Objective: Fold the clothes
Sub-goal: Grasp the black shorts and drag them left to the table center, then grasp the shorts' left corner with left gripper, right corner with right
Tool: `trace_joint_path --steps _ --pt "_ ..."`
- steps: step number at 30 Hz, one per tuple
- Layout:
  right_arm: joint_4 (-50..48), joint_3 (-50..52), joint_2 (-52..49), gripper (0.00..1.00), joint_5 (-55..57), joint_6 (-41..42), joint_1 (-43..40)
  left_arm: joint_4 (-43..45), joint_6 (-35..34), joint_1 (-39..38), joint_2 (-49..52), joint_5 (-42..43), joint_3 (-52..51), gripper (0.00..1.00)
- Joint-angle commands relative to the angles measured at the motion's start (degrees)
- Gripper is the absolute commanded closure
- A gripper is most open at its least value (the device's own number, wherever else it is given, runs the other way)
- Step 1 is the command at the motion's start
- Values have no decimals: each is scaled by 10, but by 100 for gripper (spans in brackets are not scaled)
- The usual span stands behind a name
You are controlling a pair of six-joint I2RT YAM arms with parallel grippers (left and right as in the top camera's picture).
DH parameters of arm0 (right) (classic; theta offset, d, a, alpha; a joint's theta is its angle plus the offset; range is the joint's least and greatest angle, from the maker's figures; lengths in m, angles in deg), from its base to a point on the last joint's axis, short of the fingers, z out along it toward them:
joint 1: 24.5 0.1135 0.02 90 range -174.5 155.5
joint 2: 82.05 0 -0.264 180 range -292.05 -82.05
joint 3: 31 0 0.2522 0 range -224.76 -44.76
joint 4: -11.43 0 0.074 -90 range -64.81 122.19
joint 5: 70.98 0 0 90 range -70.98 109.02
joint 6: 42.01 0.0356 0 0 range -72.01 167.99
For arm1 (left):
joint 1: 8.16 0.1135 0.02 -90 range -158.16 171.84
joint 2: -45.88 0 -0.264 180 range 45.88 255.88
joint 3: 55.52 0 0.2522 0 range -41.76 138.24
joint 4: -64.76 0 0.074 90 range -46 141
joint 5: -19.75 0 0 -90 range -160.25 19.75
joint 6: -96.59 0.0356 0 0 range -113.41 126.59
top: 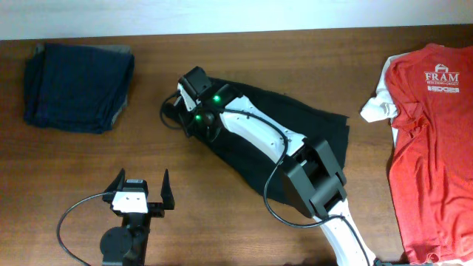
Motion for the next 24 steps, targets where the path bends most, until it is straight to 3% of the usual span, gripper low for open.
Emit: trace_joint_path --steps 1,2,4,5,6,10,16,17,18,20,24 --pt "27 0 0 70 -48 3 2 0 -3 -1 2 6 -2 1" --pt "36 0 0 62 -48 3 1 0 -3 -1 2 6 -2 1" --pt "48 0 14 60 -56 -42 -15 0 -3 -1 2 6 -2 1" --pt "47 -2 33 47 -63 -42 -36 0 -3 -1 2 6 -2 1" --pt "52 -7 50 41 -87 -42 -57 0 -3 -1 2 6 -2 1" --pt "285 -9 132 41 -90 -45 -228 0 -3 -1 2 6 -2 1" --pt "444 -9 134 41 -27 -103 -432 0 -3 -1 2 6 -2 1" --pt "455 -9 134 43 -26 -103 -452 0 -3 -1 2 6 -2 1" --pt "470 -5 134 56 -11 -103 -479 0 -3 -1 2 6 -2 1" --pt "499 19 134 96 13 -104 -494 0 -3 -1 2 6 -2 1" --pt "426 128 134 96 30 -100 -478 1 -3 -1 2 6 -2 1"
